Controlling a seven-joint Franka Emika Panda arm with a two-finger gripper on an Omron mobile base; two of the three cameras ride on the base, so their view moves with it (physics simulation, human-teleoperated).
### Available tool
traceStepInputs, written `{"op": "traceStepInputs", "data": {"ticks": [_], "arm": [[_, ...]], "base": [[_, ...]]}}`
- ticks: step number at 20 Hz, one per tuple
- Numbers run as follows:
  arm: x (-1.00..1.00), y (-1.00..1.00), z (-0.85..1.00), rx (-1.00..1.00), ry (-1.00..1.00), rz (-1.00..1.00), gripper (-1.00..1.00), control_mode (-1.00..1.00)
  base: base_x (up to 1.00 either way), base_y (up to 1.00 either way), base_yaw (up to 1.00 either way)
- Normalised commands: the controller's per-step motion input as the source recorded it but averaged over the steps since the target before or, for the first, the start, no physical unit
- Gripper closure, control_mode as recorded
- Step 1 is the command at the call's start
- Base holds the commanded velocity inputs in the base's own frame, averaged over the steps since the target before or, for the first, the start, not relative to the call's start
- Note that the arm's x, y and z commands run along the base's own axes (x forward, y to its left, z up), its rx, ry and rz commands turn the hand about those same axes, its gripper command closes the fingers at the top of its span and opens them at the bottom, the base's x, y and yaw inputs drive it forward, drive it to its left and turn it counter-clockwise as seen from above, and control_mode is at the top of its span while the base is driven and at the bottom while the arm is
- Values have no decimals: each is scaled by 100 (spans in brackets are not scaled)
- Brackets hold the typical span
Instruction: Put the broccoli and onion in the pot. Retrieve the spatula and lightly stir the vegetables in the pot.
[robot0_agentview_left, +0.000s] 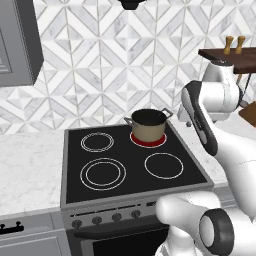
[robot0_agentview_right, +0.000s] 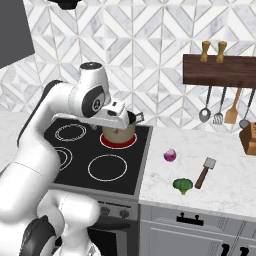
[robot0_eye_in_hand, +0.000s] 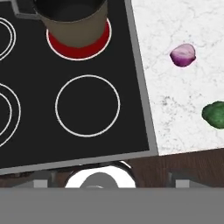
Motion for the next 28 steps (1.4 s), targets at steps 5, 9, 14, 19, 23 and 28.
{"op": "traceStepInputs", "data": {"ticks": [5,9,14,19,23,28], "arm": [[-1,-90,-38,0,11,-22,-100,-100],[-12,-71,-28,0,9,-21,-100,-100],[-3,-75,-36,0,13,-22,-100,-100],[-1,-44,-37,0,7,-22,-100,-100],[1,-81,-54,0,3,-27,-100,-100],[12,-80,-59,-3,1,-27,-100,-100]], "base": [[0,0,0],[0,0,0],[0,0,0],[0,0,0],[0,0,0],[0,0,0]]}}
